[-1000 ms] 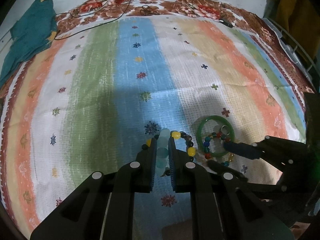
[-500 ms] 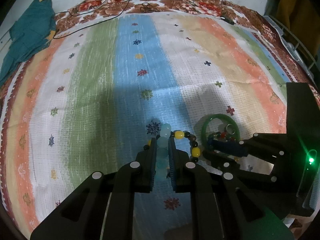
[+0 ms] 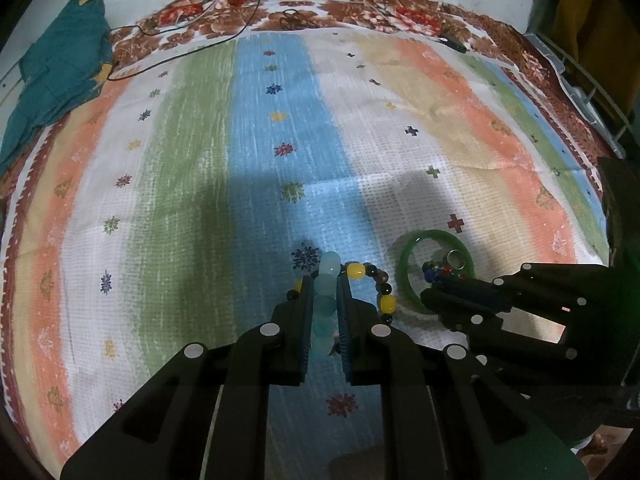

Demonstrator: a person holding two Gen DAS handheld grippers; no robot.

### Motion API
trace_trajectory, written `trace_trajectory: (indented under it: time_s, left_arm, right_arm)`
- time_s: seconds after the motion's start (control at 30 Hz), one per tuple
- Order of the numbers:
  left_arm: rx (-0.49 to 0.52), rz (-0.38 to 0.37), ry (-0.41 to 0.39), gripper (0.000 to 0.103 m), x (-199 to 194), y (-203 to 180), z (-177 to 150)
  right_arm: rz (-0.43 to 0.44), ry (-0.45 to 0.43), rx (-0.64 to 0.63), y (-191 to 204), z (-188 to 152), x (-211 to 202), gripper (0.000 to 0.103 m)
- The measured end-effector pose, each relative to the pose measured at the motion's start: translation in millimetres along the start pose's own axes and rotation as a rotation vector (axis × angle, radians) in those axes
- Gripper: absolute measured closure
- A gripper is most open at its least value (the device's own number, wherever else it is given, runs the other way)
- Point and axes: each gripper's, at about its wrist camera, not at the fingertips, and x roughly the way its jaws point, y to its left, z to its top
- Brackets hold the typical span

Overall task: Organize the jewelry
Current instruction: 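Pull the multicolour bracelet free with the right tool while the left tool holds the blue bracelet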

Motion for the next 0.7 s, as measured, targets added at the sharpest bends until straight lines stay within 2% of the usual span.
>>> trace_trajectory:
  time_s: [0.43,0.7]
  left_arm:
    - [0.007,-0.003,-0.050,0.092,-25.2,-7.0,-1.7]
    - [0.002,-0.008,-0.106,0.092,-50.2,-12.6,-5.7]
  right_arm:
    - [-0.059,-0.128,0.092,-10.2,-7.6,-44.5,0.093]
    - [-0.086,-0.181,0.103,-5.6,-12.8,-66.6,0.093]
